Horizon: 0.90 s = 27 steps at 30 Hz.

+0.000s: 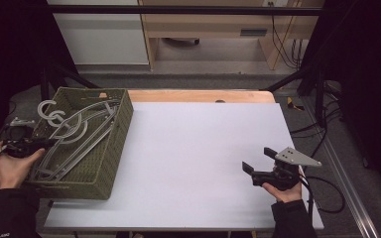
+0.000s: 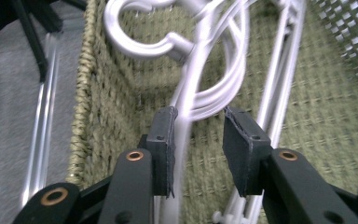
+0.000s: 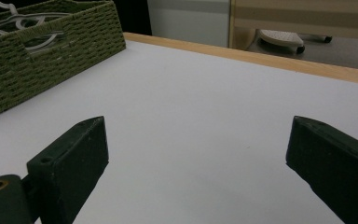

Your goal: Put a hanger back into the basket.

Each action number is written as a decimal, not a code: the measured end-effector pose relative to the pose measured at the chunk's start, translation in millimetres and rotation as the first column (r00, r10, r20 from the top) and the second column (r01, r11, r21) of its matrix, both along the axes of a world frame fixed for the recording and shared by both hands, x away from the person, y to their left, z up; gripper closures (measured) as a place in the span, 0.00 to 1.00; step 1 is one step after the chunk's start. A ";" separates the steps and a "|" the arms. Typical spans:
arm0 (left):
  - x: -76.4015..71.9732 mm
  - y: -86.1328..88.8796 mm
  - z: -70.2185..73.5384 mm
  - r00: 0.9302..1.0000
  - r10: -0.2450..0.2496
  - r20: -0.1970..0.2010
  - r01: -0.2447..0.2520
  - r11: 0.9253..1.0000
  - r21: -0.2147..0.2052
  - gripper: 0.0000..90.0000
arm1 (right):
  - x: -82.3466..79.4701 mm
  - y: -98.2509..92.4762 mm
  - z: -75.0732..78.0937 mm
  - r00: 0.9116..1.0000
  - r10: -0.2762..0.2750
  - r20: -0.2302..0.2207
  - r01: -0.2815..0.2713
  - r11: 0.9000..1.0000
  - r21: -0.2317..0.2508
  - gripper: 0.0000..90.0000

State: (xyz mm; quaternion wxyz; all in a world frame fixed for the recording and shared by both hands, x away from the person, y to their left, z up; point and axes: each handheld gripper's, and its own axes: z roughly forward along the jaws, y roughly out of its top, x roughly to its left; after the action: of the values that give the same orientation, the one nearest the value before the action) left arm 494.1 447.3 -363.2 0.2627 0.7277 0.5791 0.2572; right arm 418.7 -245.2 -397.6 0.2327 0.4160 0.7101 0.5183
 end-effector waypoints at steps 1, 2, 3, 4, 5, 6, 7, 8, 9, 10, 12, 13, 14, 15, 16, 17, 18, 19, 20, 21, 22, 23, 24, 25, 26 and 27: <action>-1.3 -0.5 1.1 1.000 -0.001 0.007 0.001 1.000 0.006 0.71 | 0.1 0.1 -0.1 1.000 0.000 0.002 0.000 1.000 -0.001 0.06; -2.5 -1.3 2.0 1.000 -0.003 0.017 0.003 1.000 -0.002 0.70 | 0.1 0.3 -0.1 1.000 0.001 0.001 -0.001 1.000 -0.001 0.06; -4.1 -1.9 3.0 1.000 -0.010 0.026 0.010 1.000 -0.005 0.69 | 0.0 0.9 -0.1 1.000 -0.002 -0.001 0.002 1.000 0.003 0.06; -5.8 -2.9 4.2 0.999 -0.012 0.038 0.012 1.000 -0.005 0.69 | 0.0 0.9 -0.2 1.000 -0.002 -0.001 0.002 1.000 0.002 0.06; -7.6 -4.2 5.2 0.999 -0.018 0.050 0.019 1.000 -0.013 0.68 | -0.1 0.8 -0.2 1.000 -0.002 -0.001 0.002 1.000 0.003 0.06; -9.4 -5.4 6.0 0.998 -0.025 0.064 0.027 0.999 -0.024 0.67 | 0.0 0.2 -0.1 1.000 0.001 0.001 -0.001 1.000 -0.001 0.06; -11.5 -7.4 7.0 0.996 -0.029 0.079 0.032 0.999 -0.036 0.65 | -0.1 0.0 0.0 1.000 0.000 0.002 0.000 1.000 -0.001 0.06; -11.5 -7.4 7.0 0.996 -0.029 0.079 0.032 0.999 -0.036 0.64 | -0.2 -0.2 0.2 1.000 0.000 0.002 0.000 1.000 0.000 0.06; -16.0 -12.1 9.2 0.992 -0.052 0.111 0.058 0.997 -0.055 0.62 | -0.5 -0.4 0.4 1.000 0.000 0.002 0.000 1.000 0.000 0.06; -18.3 -15.2 10.2 0.990 -0.067 0.123 0.075 0.995 -0.068 0.60 | -0.6 -0.3 0.6 1.000 -0.004 0.002 0.004 1.000 0.005 0.06; -23.3 -23.2 11.6 0.983 -0.082 0.166 0.100 0.990 -0.102 0.57 | -0.7 -0.5 0.6 1.000 -0.004 0.001 0.004 1.000 0.006 0.06; -26.1 -26.0 12.8 0.978 -0.101 0.180 0.122 0.986 -0.110 0.56 | -0.8 -0.6 0.7 1.000 -0.004 0.001 0.004 1.000 0.006 0.06; -28.5 -29.2 13.5 0.974 -0.113 0.196 0.139 0.983 -0.123 0.55 | -0.9 -0.6 0.7 1.000 -0.004 0.002 0.004 1.000 0.007 0.06; -30.8 -33.2 13.7 0.970 -0.124 0.210 0.154 0.979 -0.133 0.53 | -0.9 -0.8 0.7 1.000 -0.006 0.006 0.006 1.000 0.007 0.06; -33.4 -36.8 14.1 0.964 -0.139 0.225 0.174 0.974 -0.144 0.51 | -1.0 -0.6 0.8 1.000 -0.005 0.007 0.005 1.000 0.010 0.06; -36.1 -40.4 14.3 0.957 -0.150 0.246 0.193 0.968 -0.160 0.50 | -1.0 -0.8 0.9 1.000 -0.005 0.009 0.005 1.000 0.009 0.06; -36.1 -40.4 14.3 0.957 -0.150 0.246 0.193 0.968 -0.160 0.48 | -1.0 -0.8 0.9 1.000 -0.005 0.009 0.005 1.000 0.009 0.06; -41.0 -48.2 14.3 0.944 -0.172 0.280 0.230 0.955 -0.190 0.46 | -1.3 -1.4 1.3 1.000 -0.004 0.011 0.004 1.000 0.012 0.06; -41.0 -48.2 14.3 0.944 -0.172 0.280 0.230 0.955 -0.190 0.44 | -1.3 -1.4 1.3 1.000 -0.004 0.011 0.004 1.000 0.012 0.06; -45.2 -57.9 13.6 0.933 -0.192 0.303 0.255 0.949 -0.183 0.42 | -1.9 -2.3 1.9 1.000 -0.001 0.011 0.000 1.000 0.017 0.06; -47.2 -62.8 13.1 0.928 -0.203 0.311 0.270 0.945 -0.187 0.40 | -1.9 -2.5 1.9 1.000 -0.001 0.014 0.001 1.000 0.017 0.06; -49.2 -67.7 12.4 0.923 -0.213 0.321 0.286 0.937 -0.200 0.38 | -1.9 -2.6 2.0 1.000 -0.003 0.016 0.002 1.000 0.019 0.06; -51.2 -72.9 11.6 0.917 -0.221 0.332 0.300 0.931 -0.207 0.36 | -2.0 -2.7 2.2 1.000 -0.004 0.016 0.003 1.000 0.020 0.06; -53.0 -78.5 10.8 0.911 -0.230 0.342 0.313 0.926 -0.211 0.33 | -2.1 -2.9 2.3 1.000 -0.002 0.016 0.002 1.000 0.021 0.06; -54.6 -84.5 9.8 0.905 -0.241 0.352 0.328 0.920 -0.215 0.31 | -2.2 -3.1 2.4 1.000 -0.003 0.016 0.003 1.000 0.021 0.06; -56.2 -90.7 8.7 0.899 -0.250 0.360 0.341 0.915 -0.217 0.30 | -2.4 -3.6 2.5 1.000 0.000 0.018 0.000 1.000 0.020 0.06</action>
State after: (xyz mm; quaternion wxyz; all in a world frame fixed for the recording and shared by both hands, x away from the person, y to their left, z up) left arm 437.8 356.7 -354.5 0.4889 0.7119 0.4395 0.2471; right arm 416.4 -248.7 -395.1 0.2347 0.4138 0.7027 0.5291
